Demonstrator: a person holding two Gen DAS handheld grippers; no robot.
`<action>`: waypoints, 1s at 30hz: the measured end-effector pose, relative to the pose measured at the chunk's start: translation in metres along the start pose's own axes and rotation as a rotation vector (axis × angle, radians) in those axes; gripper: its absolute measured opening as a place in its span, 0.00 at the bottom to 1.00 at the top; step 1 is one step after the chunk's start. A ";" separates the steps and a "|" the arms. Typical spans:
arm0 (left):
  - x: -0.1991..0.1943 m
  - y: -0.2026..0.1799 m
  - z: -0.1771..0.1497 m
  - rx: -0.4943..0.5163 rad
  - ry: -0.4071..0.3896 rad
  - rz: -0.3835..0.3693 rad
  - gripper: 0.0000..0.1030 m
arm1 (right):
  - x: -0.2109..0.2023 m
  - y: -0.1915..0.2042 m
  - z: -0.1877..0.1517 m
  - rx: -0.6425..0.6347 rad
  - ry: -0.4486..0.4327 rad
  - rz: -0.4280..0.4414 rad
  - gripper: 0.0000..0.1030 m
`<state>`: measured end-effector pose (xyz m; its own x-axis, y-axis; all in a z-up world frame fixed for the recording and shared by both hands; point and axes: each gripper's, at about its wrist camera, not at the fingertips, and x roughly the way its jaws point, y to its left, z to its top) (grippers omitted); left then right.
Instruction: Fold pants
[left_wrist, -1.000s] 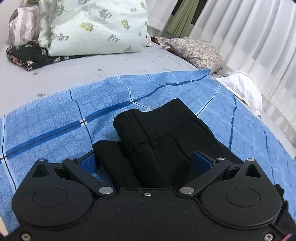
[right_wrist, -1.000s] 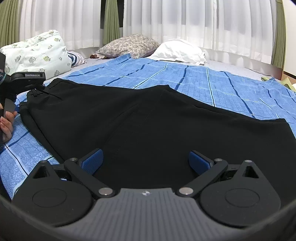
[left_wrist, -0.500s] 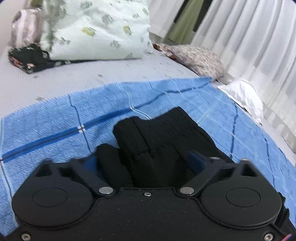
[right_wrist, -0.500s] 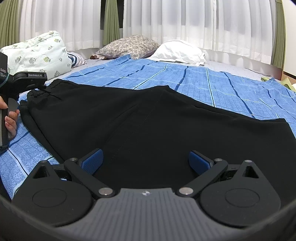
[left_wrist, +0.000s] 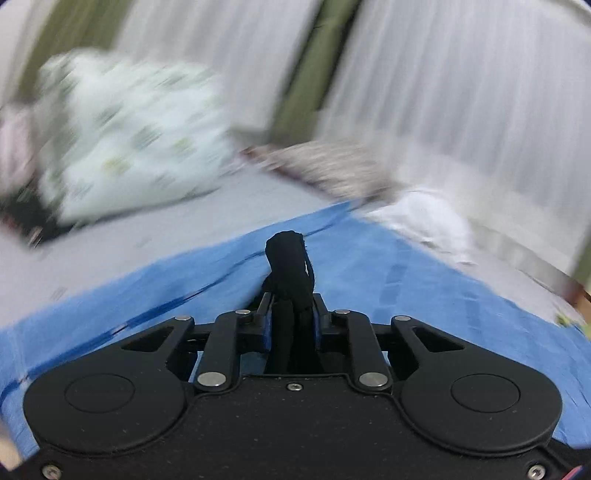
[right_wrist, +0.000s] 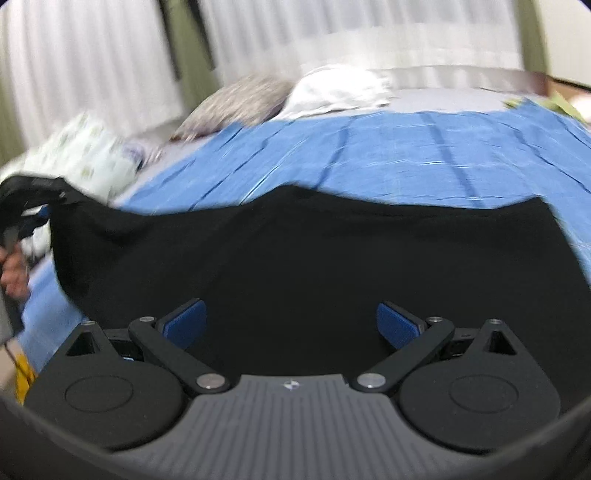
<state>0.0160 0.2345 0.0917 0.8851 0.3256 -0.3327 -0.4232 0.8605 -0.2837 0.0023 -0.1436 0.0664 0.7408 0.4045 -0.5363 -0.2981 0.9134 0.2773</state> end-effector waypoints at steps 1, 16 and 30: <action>-0.010 -0.018 0.001 0.042 -0.019 -0.042 0.18 | -0.009 -0.013 0.004 0.039 -0.017 -0.013 1.00; -0.080 -0.271 -0.148 0.519 0.265 -0.578 0.25 | -0.113 -0.136 -0.009 0.281 -0.157 -0.246 1.00; -0.105 -0.195 -0.119 0.465 0.223 -0.574 0.71 | -0.081 -0.092 -0.024 0.208 -0.155 -0.191 1.00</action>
<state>-0.0172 -0.0144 0.0753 0.8605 -0.2658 -0.4346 0.2590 0.9629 -0.0761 -0.0449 -0.2593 0.0658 0.8591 0.2005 -0.4710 -0.0273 0.9368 0.3489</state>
